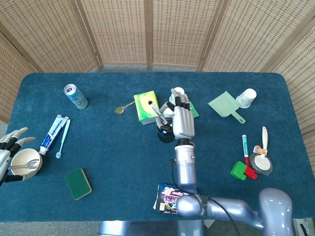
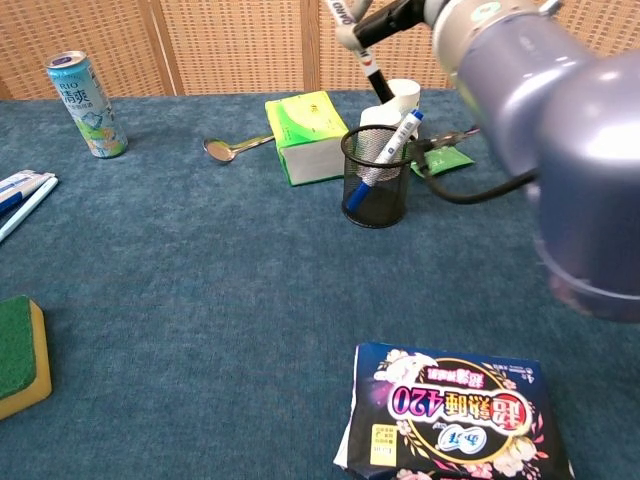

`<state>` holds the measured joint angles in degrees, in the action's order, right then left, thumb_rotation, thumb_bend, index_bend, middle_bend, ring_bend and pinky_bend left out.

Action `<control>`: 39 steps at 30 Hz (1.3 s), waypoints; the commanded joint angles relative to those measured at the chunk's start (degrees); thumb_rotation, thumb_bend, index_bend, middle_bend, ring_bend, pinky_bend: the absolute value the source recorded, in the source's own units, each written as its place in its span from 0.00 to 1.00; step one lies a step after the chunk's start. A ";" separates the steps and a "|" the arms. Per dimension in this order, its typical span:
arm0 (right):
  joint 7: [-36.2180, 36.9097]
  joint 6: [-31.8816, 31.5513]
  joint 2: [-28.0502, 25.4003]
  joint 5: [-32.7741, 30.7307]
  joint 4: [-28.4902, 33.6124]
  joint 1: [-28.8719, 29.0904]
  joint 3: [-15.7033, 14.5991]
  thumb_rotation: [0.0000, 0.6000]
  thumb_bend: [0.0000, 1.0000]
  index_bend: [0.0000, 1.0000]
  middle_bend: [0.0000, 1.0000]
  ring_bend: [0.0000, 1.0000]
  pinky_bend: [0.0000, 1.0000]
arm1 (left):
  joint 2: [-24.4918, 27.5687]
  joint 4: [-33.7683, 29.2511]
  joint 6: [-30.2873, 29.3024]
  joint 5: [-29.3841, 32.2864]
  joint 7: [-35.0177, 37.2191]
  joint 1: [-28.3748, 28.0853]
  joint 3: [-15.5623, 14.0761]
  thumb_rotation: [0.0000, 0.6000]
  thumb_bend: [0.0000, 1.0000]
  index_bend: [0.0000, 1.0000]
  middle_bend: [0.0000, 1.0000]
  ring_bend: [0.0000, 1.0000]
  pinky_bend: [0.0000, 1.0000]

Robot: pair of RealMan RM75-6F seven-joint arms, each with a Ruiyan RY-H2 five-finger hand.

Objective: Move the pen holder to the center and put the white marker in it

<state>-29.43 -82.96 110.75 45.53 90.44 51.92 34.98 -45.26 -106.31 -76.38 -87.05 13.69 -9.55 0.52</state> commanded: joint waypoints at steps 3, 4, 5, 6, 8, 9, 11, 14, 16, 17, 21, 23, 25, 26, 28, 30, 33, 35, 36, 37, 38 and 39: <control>2.09 2.00 5.34 -0.64 -8.47 4.47 1.82 1.00 0.51 0.58 0.00 0.00 0.00 | 0.10 0.67 1.18 1.40 0.61 -0.52 0.35 1.00 0.07 0.20 0.00 0.00 0.10; 2.31 2.39 5.83 -0.81 -9.44 4.84 1.92 1.00 0.51 0.58 0.00 0.00 0.00 | 0.11 0.71 1.25 1.59 0.72 -0.54 0.39 1.00 0.07 0.20 0.00 0.00 0.10; 2.57 2.98 6.46 -1.07 -10.72 5.28 1.97 1.00 0.51 0.58 0.00 0.00 0.00 | 0.13 0.81 1.29 1.82 0.89 -0.53 0.45 1.00 0.07 0.20 0.00 0.00 0.10; 2.77 3.33 6.87 -1.16 -11.67 5.57 1.99 1.00 0.51 0.58 0.00 0.00 0.00 | 0.15 0.88 1.32 1.99 0.98 -0.52 0.49 1.00 0.07 0.20 0.00 0.00 0.10; 3.42 4.08 7.81 -1.33 -13.73 6.07 2.01 1.00 0.51 0.58 0.00 0.00 0.00 | 0.20 0.97 1.39 2.34 1.13 -0.48 0.54 1.00 0.07 0.20 0.00 0.00 0.10; 3.73 4.35 8.09 -1.34 -14.46 6.17 1.96 1.00 0.51 0.58 0.00 0.00 0.00 | 0.21 1.02 1.38 2.51 1.22 -0.46 0.59 1.00 0.07 0.20 0.00 0.00 0.10; 4.20 4.74 8.50 -1.25 -15.78 6.22 1.79 1.00 0.51 0.58 0.00 0.00 0.00 | 0.21 1.06 1.39 2.75 1.26 -0.42 0.65 1.00 0.07 0.20 0.00 0.00 0.10; 4.96 5.60 8.72 -1.40 -17.47 6.01 1.78 1.00 0.51 0.58 0.00 0.00 0.00 | 0.18 1.08 1.45 2.83 1.18 -0.40 0.64 1.00 0.07 0.20 0.00 0.00 0.10; 5.53 6.11 8.57 -1.75 -18.09 5.60 2.02 1.00 0.50 0.58 0.00 0.00 0.00 | 0.16 1.08 1.56 2.92 1.03 -0.42 0.64 1.00 0.07 0.20 0.00 0.00 0.10; 5.75 6.31 8.42 -1.78 -18.15 5.40 2.05 1.00 0.50 0.58 0.00 0.00 0.00 | 0.15 1.05 1.58 2.96 0.95 -0.43 0.65 1.00 0.07 0.20 0.00 0.00 0.10; 7.12 6.08 7.46 -0.90 -17.08 4.09 1.84 1.00 0.50 0.58 0.00 0.00 0.00 | 0.05 0.90 1.69 2.94 0.54 -0.50 0.68 1.00 0.07 0.20 0.00 0.00 0.10; 7.50 5.98 7.05 -0.76 -16.29 3.45 1.73 1.00 0.50 0.58 0.00 0.00 0.00 | 0.02 0.77 1.88 2.92 0.31 -0.58 0.65 1.00 0.07 0.20 0.00 0.00 0.10; 8.05 6.23 6.84 -1.25 -15.54 2.89 1.97 1.00 0.49 0.58 0.00 0.00 0.00 | 0.01 0.63 1.87 2.86 0.13 -0.58 0.63 1.00 0.07 0.20 0.00 0.00 0.10; 8.28 6.40 6.76 -1.57 -15.22 2.64 2.09 1.00 0.49 0.58 0.00 0.00 0.00 | 0.01 0.55 1.79 2.77 0.06 -0.54 0.61 1.00 0.07 0.20 0.00 0.00 0.10; 8.89 6.98 6.66 -2.78 -14.65 1.90 2.37 1.00 0.49 0.58 0.00 0.00 0.00 | 0.03 0.43 1.45 2.41 0.00 -0.39 0.53 1.00 0.07 0.20 0.00 0.00 0.10; 9.14 7.38 6.58 -3.44 -14.49 1.54 2.50 1.00 0.49 0.58 0.00 0.00 0.00 | 0.06 0.45 1.28 2.24 0.08 -0.29 0.47 1.00 0.07 0.20 0.00 0.00 0.10; 9.74 8.16 6.43 -4.45 -14.48 0.95 2.67 1.00 0.49 0.57 0.00 0.00 0.00 | 0.13 0.61 1.04 2.20 0.34 -0.10 0.42 1.00 0.07 0.20 0.00 0.00 0.10; 9.82 8.59 6.22 -4.75 -14.61 0.64 2.44 1.00 0.48 0.55 0.00 0.00 0.00 | 0.17 0.72 0.91 2.23 0.56 -0.01 0.44 1.00 0.07 0.20 0.00 0.00 0.10; 10.14 8.73 6.19 -4.87 -14.67 0.37 2.32 1.00 0.48 0.54 0.00 0.00 0.00 | 0.20 0.80 0.80 2.25 0.73 0.05 0.45 1.00 0.07 0.20 0.00 0.00 0.10; 10.49 8.99 6.03 -4.64 -14.66 0.08 1.95 1.00 0.48 0.53 0.00 0.00 0.00 | 0.22 0.88 0.73 2.18 0.90 0.09 0.45 1.00 0.07 0.20 0.00 0.00 0.10; 10.73 9.10 5.90 -4.34 -14.66 -0.13 1.64 1.00 0.47 0.50 0.00 0.00 0.00 | 0.22 0.93 0.70 2.09 0.99 0.10 0.44 1.00 0.07 0.20 0.00 0.00 0.10; 11.04 9.26 5.69 -3.91 -14.59 -0.41 1.20 1.00 0.47 0.48 0.00 0.00 0.00 | 0.22 0.97 0.69 2.00 1.10 0.09 0.43 1.00 0.07 0.20 0.00 0.00 0.10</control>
<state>-18.69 -73.90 116.64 41.30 75.83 51.79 36.52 -45.04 -105.35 -75.68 -85.05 14.79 -9.46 0.96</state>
